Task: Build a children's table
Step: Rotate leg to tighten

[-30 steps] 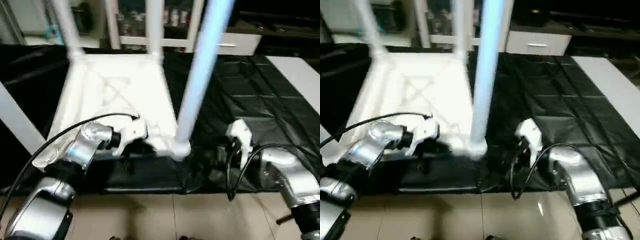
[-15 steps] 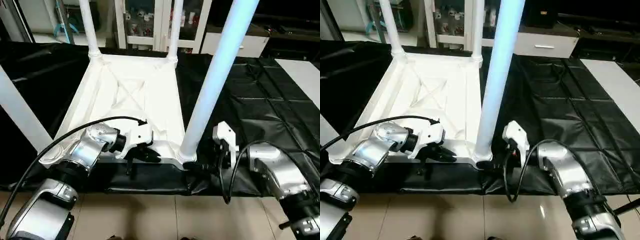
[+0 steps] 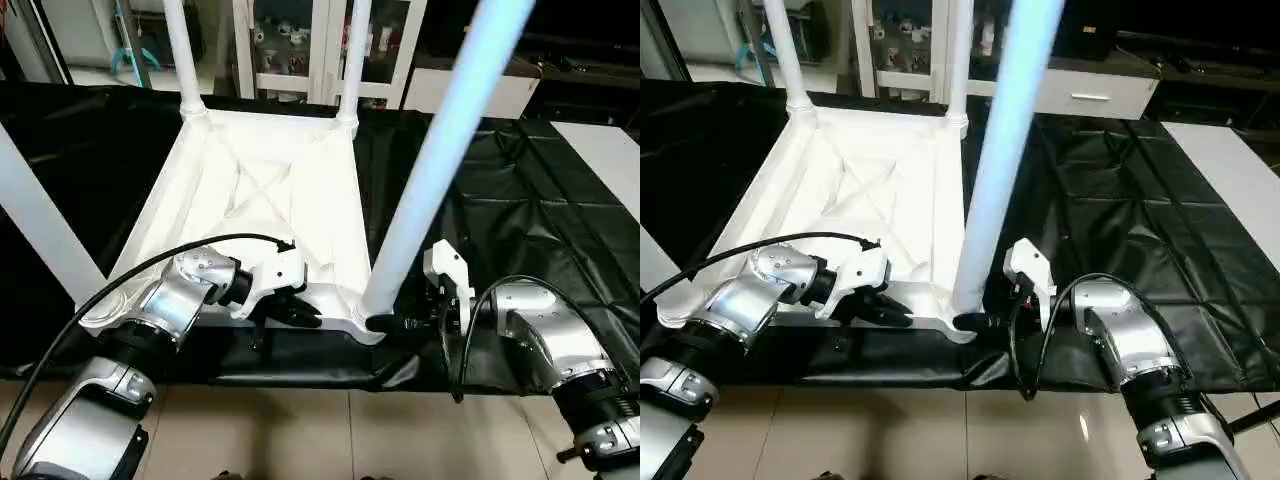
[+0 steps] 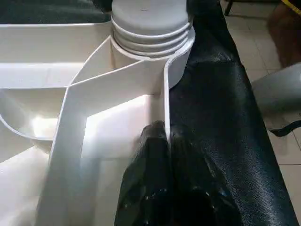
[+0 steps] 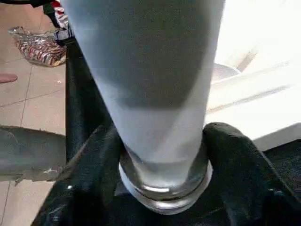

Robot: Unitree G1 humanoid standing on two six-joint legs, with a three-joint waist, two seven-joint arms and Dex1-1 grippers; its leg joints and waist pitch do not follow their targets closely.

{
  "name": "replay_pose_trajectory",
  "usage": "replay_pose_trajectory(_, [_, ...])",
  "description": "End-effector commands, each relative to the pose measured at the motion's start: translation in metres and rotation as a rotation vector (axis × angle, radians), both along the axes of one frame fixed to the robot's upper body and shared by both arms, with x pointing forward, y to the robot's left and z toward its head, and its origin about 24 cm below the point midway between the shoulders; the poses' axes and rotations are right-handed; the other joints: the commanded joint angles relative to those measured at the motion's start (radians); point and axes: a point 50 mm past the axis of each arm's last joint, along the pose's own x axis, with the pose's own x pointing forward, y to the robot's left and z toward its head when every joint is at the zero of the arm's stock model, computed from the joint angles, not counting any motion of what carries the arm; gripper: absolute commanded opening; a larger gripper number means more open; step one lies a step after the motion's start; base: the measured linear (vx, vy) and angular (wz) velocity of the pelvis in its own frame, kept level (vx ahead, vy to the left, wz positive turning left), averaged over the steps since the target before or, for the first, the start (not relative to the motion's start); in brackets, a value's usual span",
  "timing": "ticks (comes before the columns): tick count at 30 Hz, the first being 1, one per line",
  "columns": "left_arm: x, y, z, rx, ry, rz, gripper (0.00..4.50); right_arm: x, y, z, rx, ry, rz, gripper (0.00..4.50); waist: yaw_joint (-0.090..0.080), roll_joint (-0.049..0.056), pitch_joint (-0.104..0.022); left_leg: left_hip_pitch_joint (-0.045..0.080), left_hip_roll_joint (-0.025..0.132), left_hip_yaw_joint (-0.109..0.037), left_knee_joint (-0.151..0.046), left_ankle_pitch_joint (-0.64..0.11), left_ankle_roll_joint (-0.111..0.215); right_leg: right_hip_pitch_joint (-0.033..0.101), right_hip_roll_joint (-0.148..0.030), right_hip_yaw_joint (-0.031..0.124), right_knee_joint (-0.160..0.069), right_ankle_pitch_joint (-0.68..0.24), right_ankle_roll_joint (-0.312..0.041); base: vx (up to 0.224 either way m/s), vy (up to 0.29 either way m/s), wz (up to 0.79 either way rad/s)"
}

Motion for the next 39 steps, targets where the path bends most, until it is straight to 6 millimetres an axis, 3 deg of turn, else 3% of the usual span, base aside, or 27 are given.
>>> replay_pose_trajectory(1, [-0.01, -0.006, -0.016, 0.069, 0.066, -0.058, 0.0, -0.003, 0.004, -0.003, -0.005, 0.021, 0.057, 2.49, -0.001, 0.0, -0.065, 0.011, 0.022, -0.002, -0.075, -0.213, 0.046, 0.058, -0.021, 0.025, -0.041, -0.22, -0.238, 0.0, 0.0, 0.0])
replay_pose_trajectory(19, [-0.01, -0.005, -0.018, 0.078, 0.07, -0.044, 0.0, -0.01, 0.009, -0.012, 0.006, 0.051, 0.092, 2.12, -0.002, -0.002, -0.068, 0.011, 0.022, -0.004, -0.075, -0.23, 0.036, 0.059, -0.02, 0.025, -0.041, -0.209, -0.238, 0.0, 0.0, 0.0])
replay_pose_trajectory(21, [-0.009, -0.004, -0.018, 0.081, 0.066, -0.036, 0.0, -0.009, 0.008, -0.013, 0.017, 0.052, 0.065, 2.11, -0.002, -0.001, -0.068, 0.012, 0.022, -0.004, -0.075, -0.23, 0.037, 0.059, -0.02, 0.025, -0.04, -0.205, -0.24, 0.0, 0.0, 0.0])
replay_pose_trajectory(24, [0.0, -0.007, -0.018, 0.061, 0.022, 0.067, 0.0, 0.002, 0.005, -0.019, -0.007, 0.028, -0.121, 2.11, -0.004, -0.001, -0.066, 0.01, 0.021, -0.004, -0.077, -0.24, 0.034, 0.059, -0.02, 0.024, -0.043, -0.22, -0.239, 0.0, 0.0, 0.0])
replay_pose_trajectory(25, [0.004, -0.008, -0.018, 0.052, 0.001, 0.114, 0.0, 0.007, 0.004, -0.023, -0.03, 0.018, -0.199, 2.11, -0.01, -0.002, -0.06, 0.013, 0.02, -0.006, -0.082, -0.307, 0.014, 0.052, -0.021, 0.024, -0.057, -0.324, -0.21, 0.0, 0.0, 0.0])
replay_pose_trajectory(26, [0.012, -0.012, -0.017, 0.04, -0.035, 0.204, 0.0, 0.012, 0.005, -0.03, -0.057, 0.023, -0.313, 2.11, -0.017, -0.005, -0.053, 0.019, 0.018, -0.01, -0.084, -0.375, -0.006, 0.046, -0.023, 0.02, -0.072, -0.447, -0.173, 0.0, 0.0, 0.0])
replay_pose_trajectory(27, [0.012, -0.012, -0.017, 0.04, -0.035, 0.204, 0.0, 0.012, 0.005, -0.03, -0.057, 0.023, -0.313, 2.1, -0.022, -0.003, -0.048, 0.022, 0.015, -0.012, -0.085, -0.413, -0.016, 0.042, -0.02, 0.016, -0.077, -0.511, -0.151, 0.0, 0.0, 0.0])
replay_pose_trajectory(28, [0.021, -0.019, -0.015, 0.026, -0.068, 0.299, 0.0, 0.017, 0.009, -0.037, -0.07, 0.042, -0.437, 2.09, -0.03, -0.005, -0.046, 0.034, 0.012, -0.021, -0.082, -0.476, -0.033, 0.035, -0.022, 0.006, -0.095, -0.635, -0.101, -0.056, 0.002, -0.01])
replay_pose_trajectory(29, [0.029, -0.029, -0.013, 0.008, -0.092, 0.386, 0.0, 0.023, 0.016, -0.042, -0.085, 0.043, -0.549, 2.09, -0.046, 0.001, -0.044, 0.038, 0.008, -0.027, -0.077, -0.514, -0.042, 0.027, -0.022, -0.005, -0.107, -0.71, -0.066, -0.056, 0.002, -0.01])
replay_pose_trajectory(30, [0.032, -0.033, -0.011, 0.0, -0.099, 0.416, 0.0, 0.025, 0.019, -0.043, -0.092, 0.035, -0.589, 2.08, -0.051, -0.001, -0.046, 0.041, 0.008, -0.035, -0.075, -0.522, -0.048, 0.031, -0.022, -0.017, -0.115, -0.734, -0.047, -0.087, 0.01, -0.06])
replay_pose_trajectory(31, [0.035, -0.038, -0.01, -0.011, -0.105, 0.451, 0.0, 0.027, 0.023, -0.044, -0.101, 0.027, -0.62, 2.07, -0.062, 0.004, -0.047, 0.034, 0.008, -0.045, -0.079, -0.535, -0.05, 0.046, -0.023, -0.037, -0.127, -0.76, -0.016, -0.09, 0.032, -0.16])
replay_pose_trajectory(32, [0.035, -0.038, -0.01, -0.011, -0.105, 0.451, 0.0, 0.027, 0.023, -0.044, -0.101, 0.027, -0.62, 2.06, -0.081, 0.01, -0.046, 0.017, 0.015, -0.057, -0.09, -0.558, -0.042, 0.074, -0.026, -0.06, -0.136, -0.731, -0.006, -0.116, 0.065, -0.24])
replay_pose_trajectory(33, [0.039, -0.045, -0.007, -0.026, -0.11, 0.499, 0.0, 0.03, 0.03, -0.045, -0.108, 0.02, -0.66, 2.06, -0.085, 0.023, -0.042, 0.026, 0.023, -0.064, -0.098, -0.6, -0.042, 0.077, -0.024, -0.071, -0.139, -0.696, -0.017, -0.068, 0.057, -0.18])
replay_pose_trajectory(34, [0.046, -0.059, -0.002, -0.039, -0.142, 0.583, 0.0, 0.036, 0.043, -0.046, -0.113, 0.008, -0.741, 2.05, -0.098, 0.04, -0.034, 0.023, 0.039, -0.075, -0.123, -0.702, -0.045, 0.091, -0.016, -0.083, -0.124, -0.581, -0.044, -0.066, 0.052, -0.09])
replay_pose_trajectory(35, [0.048, -0.063, -0.001, -0.039, -0.157, 0.607, 0.0, 0.038, 0.048, -0.046, -0.112, 0.006, -0.768, 2.04, -0.097, 0.047, -0.029, 0.006, 0.063, -0.08, -0.162, -0.794, -0.047, 0.12, -0.006, -0.078, -0.058, -0.429, -0.076, -0.104, 0.013, 0.03])
replay_pose_trajectory(36, [0.05, -0.065, 0.001, -0.043, -0.175, 0.623, 0.0, 0.039, 0.051, -0.046, -0.101, 0.011, -0.791, 2.03, -0.083, 0.048, -0.024, -0.012, 0.08, -0.072, -0.198, -0.831, -0.043, 0.14, 0.002, -0.074, 0.004, -0.356, -0.088, -0.104, 0.013, 0.03])
replay_pose_trajectory(37, [0.054, -0.073, 0.006, -0.053, -0.236, 0.674, 0.0, 0.042, 0.061, -0.045, -0.07, 0.03, -0.867, 2.03, -0.037, 0.039, -0.013, -0.034, 0.09, -0.032, -0.234, -0.856, -0.021, 0.142, 0.011, -0.043, 0.103, -0.234, -0.083, -0.077, -0.057, 0.18])
replay_pose_trajectory(38, [0.056, -0.078, 0.01, -0.065, -0.264, 0.694, 0.0, 0.045, 0.067, -0.044, -0.062, 0.027, -0.91, 2.02, -0.032, -0.014, -0.032, 0.068, 0.029, -0.011, -0.122, -0.703, -0.023, 0.04, -0.018, 0.017, -0.013, -0.567, -0.035, 0.024, -0.115, 0.15])
replay_pose_trajectory(39, [0.056, -0.078, 0.01, -0.065, -0.264, 0.694, 0.0, 0.045, 0.067, -0.044, -0.062, 0.027, -0.91, 2.02, -0.043, -0.032, -0.034, 0.114, -0.019, -0.016, -0.014, -0.569, -0.029, -0.028, -0.055, -0.009, -0.116, -0.862, -0.011, 0.024, -0.115, 0.15])
